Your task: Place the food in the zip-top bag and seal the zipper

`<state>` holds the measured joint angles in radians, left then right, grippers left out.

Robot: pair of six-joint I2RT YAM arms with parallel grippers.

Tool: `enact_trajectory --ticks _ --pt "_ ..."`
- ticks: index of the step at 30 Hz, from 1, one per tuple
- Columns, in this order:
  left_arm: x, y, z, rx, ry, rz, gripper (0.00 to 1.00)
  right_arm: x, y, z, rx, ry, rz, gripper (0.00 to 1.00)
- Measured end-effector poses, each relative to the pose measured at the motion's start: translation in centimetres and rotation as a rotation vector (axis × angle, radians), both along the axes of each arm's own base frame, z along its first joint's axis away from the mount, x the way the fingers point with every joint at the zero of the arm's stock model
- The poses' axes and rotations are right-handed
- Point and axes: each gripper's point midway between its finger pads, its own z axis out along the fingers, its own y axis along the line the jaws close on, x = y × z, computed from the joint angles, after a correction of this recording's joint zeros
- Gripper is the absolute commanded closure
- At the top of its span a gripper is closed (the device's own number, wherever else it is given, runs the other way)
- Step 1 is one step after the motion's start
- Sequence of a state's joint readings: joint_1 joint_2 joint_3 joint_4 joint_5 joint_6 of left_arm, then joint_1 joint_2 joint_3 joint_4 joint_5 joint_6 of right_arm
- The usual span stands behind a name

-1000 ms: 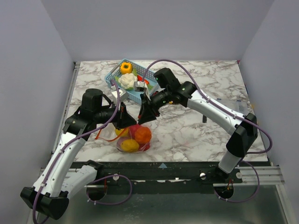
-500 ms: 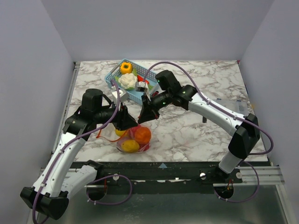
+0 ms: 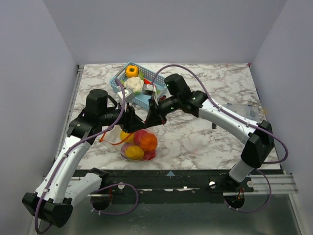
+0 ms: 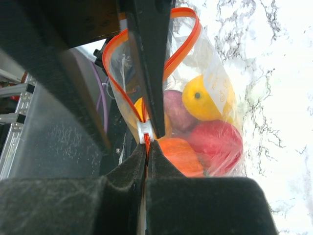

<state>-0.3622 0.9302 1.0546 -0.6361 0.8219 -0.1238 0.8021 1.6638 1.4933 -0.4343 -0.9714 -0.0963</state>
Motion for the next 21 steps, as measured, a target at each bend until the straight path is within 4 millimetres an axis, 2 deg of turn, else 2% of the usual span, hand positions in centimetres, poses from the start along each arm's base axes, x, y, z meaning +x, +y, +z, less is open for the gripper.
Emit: enact_trajectory --ticks 3,7,12,21 --pt "0.1 -0.1 -0.1 0.0 0.009 0.0 0.77 -0.1 -0.1 0.0 -0.001 0.002 -0.002 1.0" --pt "0.2 0.0 -0.2 0.003 0.006 0.002 0.99 -0.2 -0.2 0.1 0.001 0.007 -0.006 1.0" --pt "0.3 0.1 -0.2 0.008 0.0 0.009 1.0 -0.2 -0.3 0.0 0.014 0.024 -0.043 1.0" --pt "-0.2 0.5 -0.9 0.033 -0.005 0.027 1.0 0.0 -1.1 -0.3 0.09 0.079 -0.258 1.0"
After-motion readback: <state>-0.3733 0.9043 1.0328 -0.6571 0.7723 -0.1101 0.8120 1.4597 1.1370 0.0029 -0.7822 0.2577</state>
